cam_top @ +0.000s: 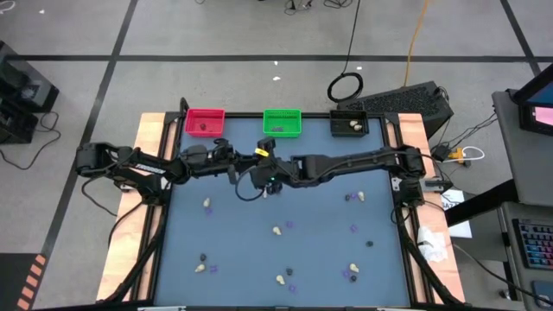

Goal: Sort Halloween decoration
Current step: Put the black skull toy into the red bin

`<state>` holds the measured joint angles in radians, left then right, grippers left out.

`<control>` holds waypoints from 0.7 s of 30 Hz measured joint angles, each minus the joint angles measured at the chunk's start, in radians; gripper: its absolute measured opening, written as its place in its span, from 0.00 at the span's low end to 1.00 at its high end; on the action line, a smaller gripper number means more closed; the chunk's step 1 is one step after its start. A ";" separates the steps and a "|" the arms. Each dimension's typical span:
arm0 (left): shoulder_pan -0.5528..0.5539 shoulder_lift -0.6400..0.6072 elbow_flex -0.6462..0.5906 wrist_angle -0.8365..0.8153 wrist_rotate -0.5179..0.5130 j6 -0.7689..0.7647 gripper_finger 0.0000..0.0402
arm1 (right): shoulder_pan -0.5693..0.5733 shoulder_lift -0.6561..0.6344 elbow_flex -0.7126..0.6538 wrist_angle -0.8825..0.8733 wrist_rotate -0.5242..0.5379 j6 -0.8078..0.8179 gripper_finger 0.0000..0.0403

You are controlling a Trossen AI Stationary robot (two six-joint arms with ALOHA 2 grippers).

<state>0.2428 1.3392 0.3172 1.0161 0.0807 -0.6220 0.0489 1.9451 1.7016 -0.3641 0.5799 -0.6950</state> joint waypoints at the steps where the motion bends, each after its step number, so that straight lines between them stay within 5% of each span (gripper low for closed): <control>1: 0.000 0.000 0.000 0.001 0.000 0.000 0.13 | 0.005 -0.006 0.000 0.000 0.007 0.002 0.45; 6: 0.000 0.000 0.000 0.002 0.010 0.007 0.13 | 0.010 -0.039 0.002 -0.071 0.010 0.075 0.51; 11: 0.000 0.000 0.000 -0.003 0.018 0.025 0.13 | -0.005 -0.037 0.001 -0.201 -0.085 0.173 0.47; 16: 0.000 0.000 0.000 -0.006 0.020 0.056 0.13 | -0.043 -0.040 -0.026 -0.270 -0.222 0.223 0.34; 21: 0.029 -0.011 0.000 -0.012 0.049 0.129 0.13 | -0.085 -0.039 -0.075 -0.233 -0.288 0.261 0.12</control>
<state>0.2719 1.3280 0.3176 1.0043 0.1296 -0.4926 -0.0359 1.9058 1.6263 -0.5970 0.2917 -0.4340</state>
